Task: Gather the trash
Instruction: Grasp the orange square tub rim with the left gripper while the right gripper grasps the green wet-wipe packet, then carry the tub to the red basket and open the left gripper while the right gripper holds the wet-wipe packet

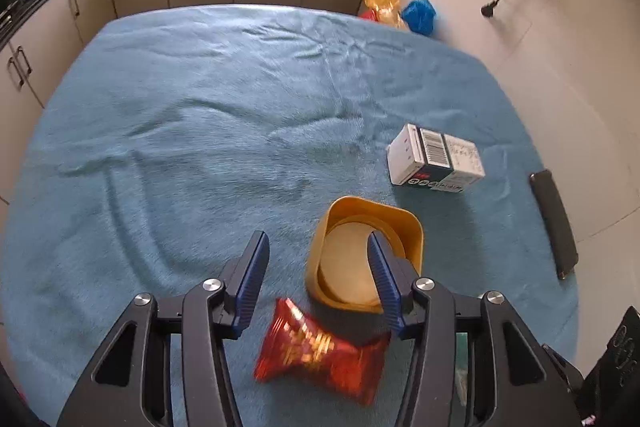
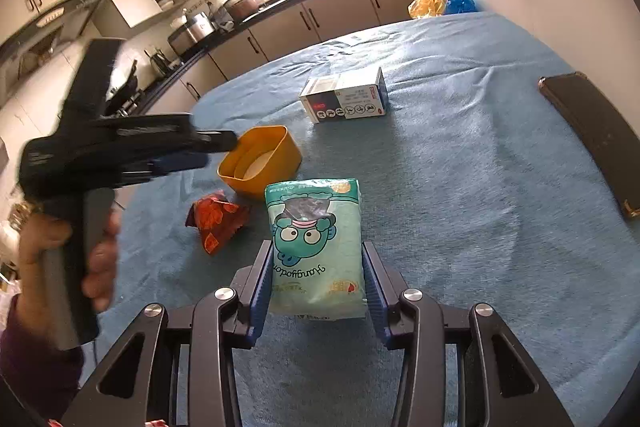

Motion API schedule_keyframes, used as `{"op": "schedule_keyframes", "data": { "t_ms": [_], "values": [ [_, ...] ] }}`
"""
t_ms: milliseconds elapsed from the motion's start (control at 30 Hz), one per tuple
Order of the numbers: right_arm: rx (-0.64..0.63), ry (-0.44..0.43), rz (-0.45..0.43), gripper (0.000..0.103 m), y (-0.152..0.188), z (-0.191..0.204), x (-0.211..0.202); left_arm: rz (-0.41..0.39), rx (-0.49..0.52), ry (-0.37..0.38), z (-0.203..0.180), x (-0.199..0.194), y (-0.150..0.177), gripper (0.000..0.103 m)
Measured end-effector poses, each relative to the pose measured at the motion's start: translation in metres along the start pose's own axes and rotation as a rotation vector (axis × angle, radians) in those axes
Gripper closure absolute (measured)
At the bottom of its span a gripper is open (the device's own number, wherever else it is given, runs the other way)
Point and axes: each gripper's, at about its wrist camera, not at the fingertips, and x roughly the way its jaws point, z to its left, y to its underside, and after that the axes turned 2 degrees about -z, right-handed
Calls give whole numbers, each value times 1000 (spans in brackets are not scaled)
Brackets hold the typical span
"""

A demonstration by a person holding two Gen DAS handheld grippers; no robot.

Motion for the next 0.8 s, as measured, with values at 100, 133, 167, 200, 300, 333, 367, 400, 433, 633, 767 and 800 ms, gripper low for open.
{"op": "schedule_keyframes", "data": {
  "t_ms": [100, 133, 167, 200, 300, 333, 367, 400, 433, 633, 767, 800],
  "values": [
    [18, -21, 5, 57, 0, -4, 2, 24, 10, 8, -2, 14, -5, 77],
    [16, -22, 4, 57, 0, -4, 1, 36, 10, 16, -3, 19, -5, 82],
    [10, -19, 2, 57, 0, -3, 1, 46, 13, 23, -5, 24, -5, 86],
    [5, -18, 1, 57, 1, -3, 1, 47, 22, 20, -7, 26, -4, 89],
    [10, -21, 14, 57, 0, -4, 3, 39, 26, 24, -10, 24, -1, 95],
    [15, -23, 21, 57, 0, -5, 4, 31, 20, 26, -10, 21, 0, 95],
    [19, -26, 25, 57, 0, -7, 5, 17, 17, 17, -10, 16, 1, 95],
    [21, -27, 27, 57, 0, -8, 6, 5, 15, 9, -9, 10, 3, 95],
    [22, -26, 27, 57, 0, -9, 5, -4, 13, 4, -7, 6, 4, 95],
    [24, -15, 5, 57, -1, -11, 1, -72, -34, -27, 12, -38, 14, 95],
    [29, -8, -7, 57, -1, -13, -2, -115, -64, -60, 32, -73, 32, 95],
    [30, -5, -10, 57, -1, -14, -2, -117, -71, -68, 35, -79, 36, 95]
  ]
}}
